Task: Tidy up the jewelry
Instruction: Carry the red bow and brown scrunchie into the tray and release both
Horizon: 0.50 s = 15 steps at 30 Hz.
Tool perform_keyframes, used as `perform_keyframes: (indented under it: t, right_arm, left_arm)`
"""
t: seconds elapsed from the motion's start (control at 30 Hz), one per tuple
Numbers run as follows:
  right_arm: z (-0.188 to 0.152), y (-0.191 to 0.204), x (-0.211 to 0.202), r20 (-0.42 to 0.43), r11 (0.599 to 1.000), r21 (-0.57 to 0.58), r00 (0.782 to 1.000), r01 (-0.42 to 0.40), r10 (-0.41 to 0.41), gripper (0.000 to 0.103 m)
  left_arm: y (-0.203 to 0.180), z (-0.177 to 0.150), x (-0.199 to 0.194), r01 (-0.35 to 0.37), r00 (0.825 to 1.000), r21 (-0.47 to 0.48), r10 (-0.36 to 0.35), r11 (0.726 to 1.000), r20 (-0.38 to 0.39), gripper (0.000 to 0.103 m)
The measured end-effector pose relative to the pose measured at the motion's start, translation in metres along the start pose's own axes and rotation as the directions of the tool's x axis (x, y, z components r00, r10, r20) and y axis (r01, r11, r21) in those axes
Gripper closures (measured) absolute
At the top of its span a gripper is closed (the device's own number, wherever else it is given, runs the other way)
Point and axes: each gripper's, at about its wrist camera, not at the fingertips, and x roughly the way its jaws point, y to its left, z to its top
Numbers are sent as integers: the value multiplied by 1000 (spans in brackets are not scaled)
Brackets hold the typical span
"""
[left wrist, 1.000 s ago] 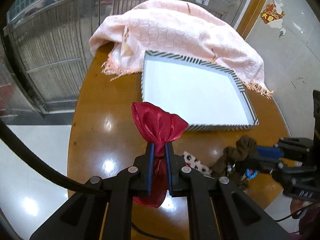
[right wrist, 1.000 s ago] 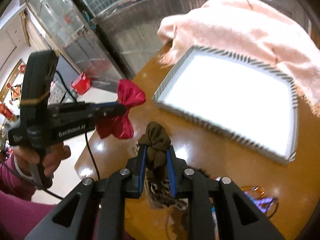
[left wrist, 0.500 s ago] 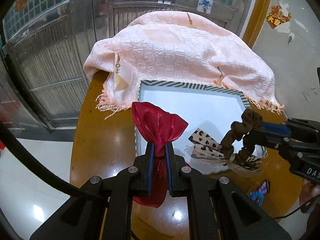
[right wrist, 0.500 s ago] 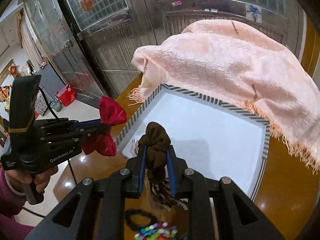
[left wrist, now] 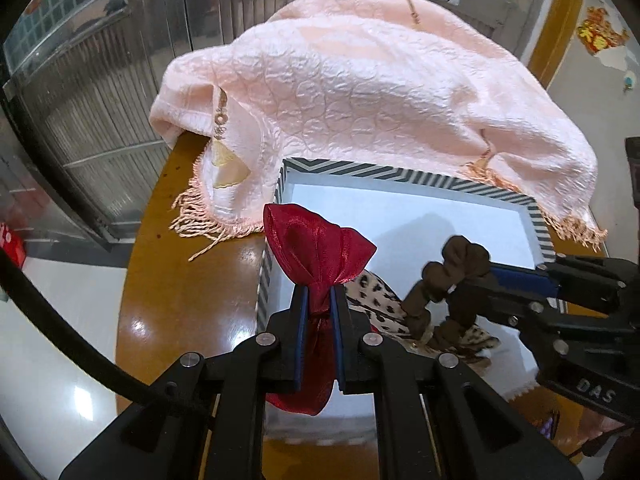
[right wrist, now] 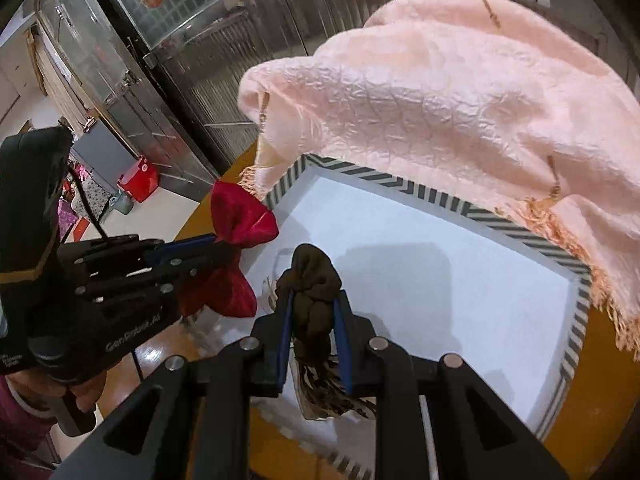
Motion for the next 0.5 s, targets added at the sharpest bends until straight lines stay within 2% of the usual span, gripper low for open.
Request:
perform_keyframes:
  t: [0.1,0.3,0.4,0.5]
  right_arm:
    - [13,-19,21,-16,999,33,1000,8,-8,83]
    - [29,-58,55,-21,989,120,997,82,-81,83]
    - [33,-62,68,-24,988,118,995,102,-100,83]
    - [36,-58,72,-18,987,100,992,129,-128,78]
  left_arm:
    - [0,7,16,-12,1000,-10,12,1000,-17,103]
    - [5,17,41,-33,998,-40,31,999,-55,103]
    - [5,22,51,-29,997,-46,26,999,-71,103]
    - [4,24,58,-35,996,-46,31,998,-85,103]
